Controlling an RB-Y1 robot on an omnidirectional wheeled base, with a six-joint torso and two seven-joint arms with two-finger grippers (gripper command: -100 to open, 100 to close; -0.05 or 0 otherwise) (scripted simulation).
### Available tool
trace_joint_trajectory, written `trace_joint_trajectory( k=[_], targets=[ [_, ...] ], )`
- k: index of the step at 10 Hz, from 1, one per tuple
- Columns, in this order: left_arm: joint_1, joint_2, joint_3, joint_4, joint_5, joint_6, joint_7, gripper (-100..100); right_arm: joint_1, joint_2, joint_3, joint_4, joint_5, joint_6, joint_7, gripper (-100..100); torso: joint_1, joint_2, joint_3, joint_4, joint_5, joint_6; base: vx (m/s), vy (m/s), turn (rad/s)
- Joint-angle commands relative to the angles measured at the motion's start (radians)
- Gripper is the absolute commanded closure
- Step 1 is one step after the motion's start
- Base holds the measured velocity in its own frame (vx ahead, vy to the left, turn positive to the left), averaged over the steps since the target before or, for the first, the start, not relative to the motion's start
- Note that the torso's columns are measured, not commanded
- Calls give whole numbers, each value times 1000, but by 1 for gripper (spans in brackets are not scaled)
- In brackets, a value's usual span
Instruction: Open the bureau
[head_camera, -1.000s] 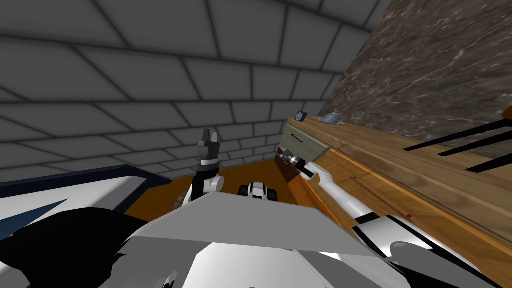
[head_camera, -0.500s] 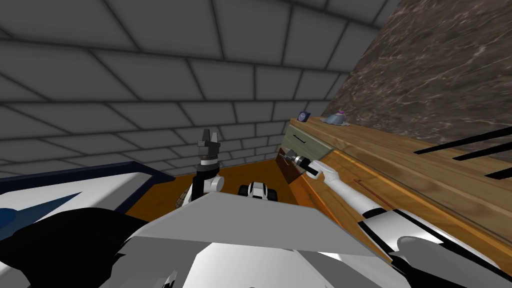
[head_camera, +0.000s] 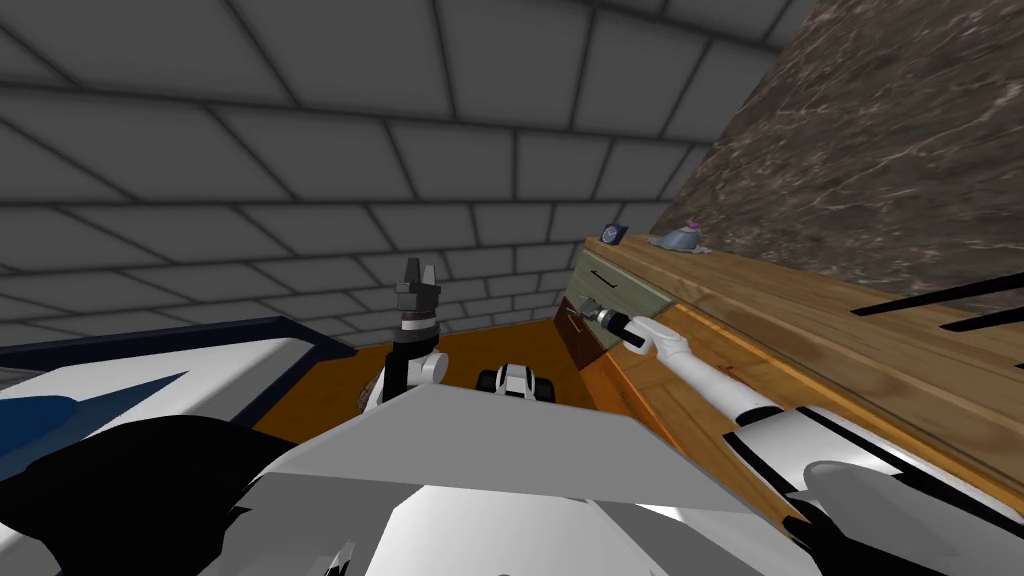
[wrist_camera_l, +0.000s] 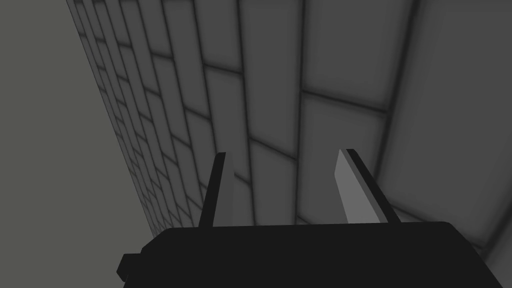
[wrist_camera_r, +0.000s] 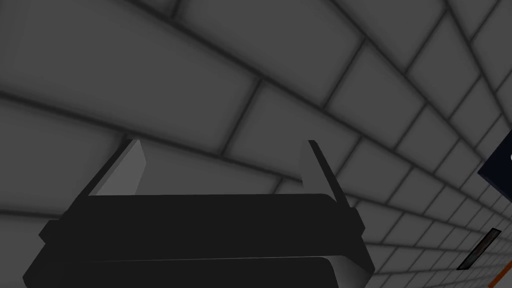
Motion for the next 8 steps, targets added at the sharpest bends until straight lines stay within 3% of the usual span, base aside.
trace_joint_trajectory(
  k=[1,2,3,5,6,8],
  targets=[
    [0,0,0,0,0,0,0,0,-35,-40,21,74,24,-7,30,-100,0,0,0,0,0,0,-3,2,43],
    [0,0,0,0,0,0,0,0,-66,-70,40,125,46,-8,55,-100,0,0,0,0,0,0,-5,6,73],
    [0,0,0,0,0,0,0,0,-66,-70,40,125,46,-8,55,-100,0,0,0,0,0,0,-4,2,47],
    [0,0,0,0,0,0,0,0,-121,-126,76,207,86,-10,100,-100,0,0,0,0,0,0,-7,6,109],
    [0,0,0,0,0,0,0,0,-121,-126,76,218,86,-10,100,-100,0,0,0,0,0,0,-3,3,45],
    [0,0,0,0,0,0,0,0,-170,-176,108,298,121,-12,140,-100,0,0,0,0,0,0,-4,4,91]
  ],
)
